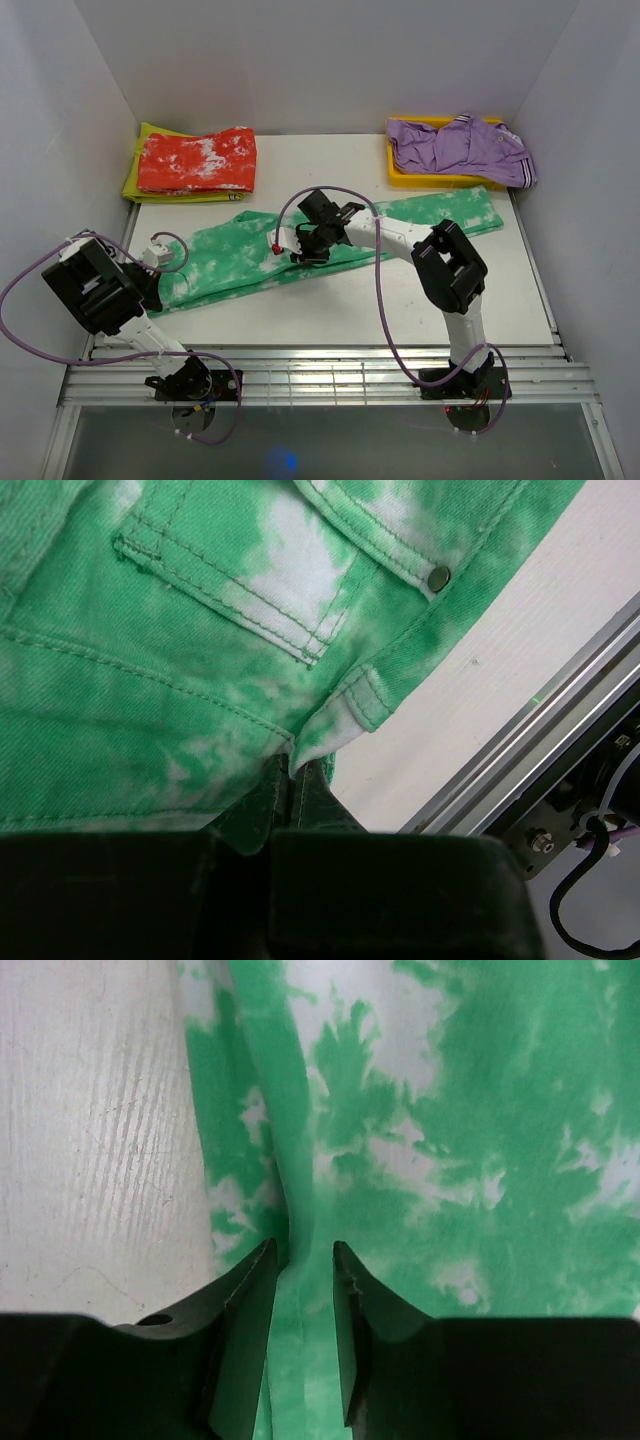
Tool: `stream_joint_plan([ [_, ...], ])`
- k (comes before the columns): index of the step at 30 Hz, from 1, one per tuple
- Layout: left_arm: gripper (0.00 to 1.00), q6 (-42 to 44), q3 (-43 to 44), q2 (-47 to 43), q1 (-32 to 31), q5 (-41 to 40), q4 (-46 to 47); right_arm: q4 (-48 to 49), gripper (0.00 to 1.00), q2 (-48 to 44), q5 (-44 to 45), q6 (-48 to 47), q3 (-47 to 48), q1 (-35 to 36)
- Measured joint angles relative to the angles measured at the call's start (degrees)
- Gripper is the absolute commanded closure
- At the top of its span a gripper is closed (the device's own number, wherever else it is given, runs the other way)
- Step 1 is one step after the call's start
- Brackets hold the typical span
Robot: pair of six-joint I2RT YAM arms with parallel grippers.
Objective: Fold and stack the trousers
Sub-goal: Fold the trousers
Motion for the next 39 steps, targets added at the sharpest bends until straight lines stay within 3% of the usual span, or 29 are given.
stream_joint_plan([
  [2,1.00,0.1,0.0,0.0,0.0,-0.1,0.0,-0.9,0.66,0.2,-0.3,-0.6,0.0,0.0],
  [4,1.00,0.1,0.0,0.0,0.1,-0.1,0.0,-1.8,0.83,0.7,-0.4,-0.9,0.0,0.0],
  [7,1.00,0.2,0.0,0.0,0.1,-0.1,0.0,-2.8,0.92,2.0,-0.5,-1.3,0.2,0.0],
  [27,1.00,0.3,0.3,0.2,0.5,-0.2,-0.2,-6.4,0.92,-3.5,0.6,-2.0,-0.5,-0.3],
  [37,1.00,0.3,1.4,0.9,0.7,-0.6,-0.8,-6.2,0.92,1.6,-0.3,-1.2,-1.4,0.2],
  [38,1.00,0.3,1.6,0.9,0.8,-1.0,-0.7,-6.7,0.91,2.4,-0.5,-0.7,-0.2,0.2],
  [39,1.00,0.3,1.8,0.9,0.8,-1.4,-0.5,-7.5,0.81,3.4,-0.8,-0.3,1.3,0.2],
])
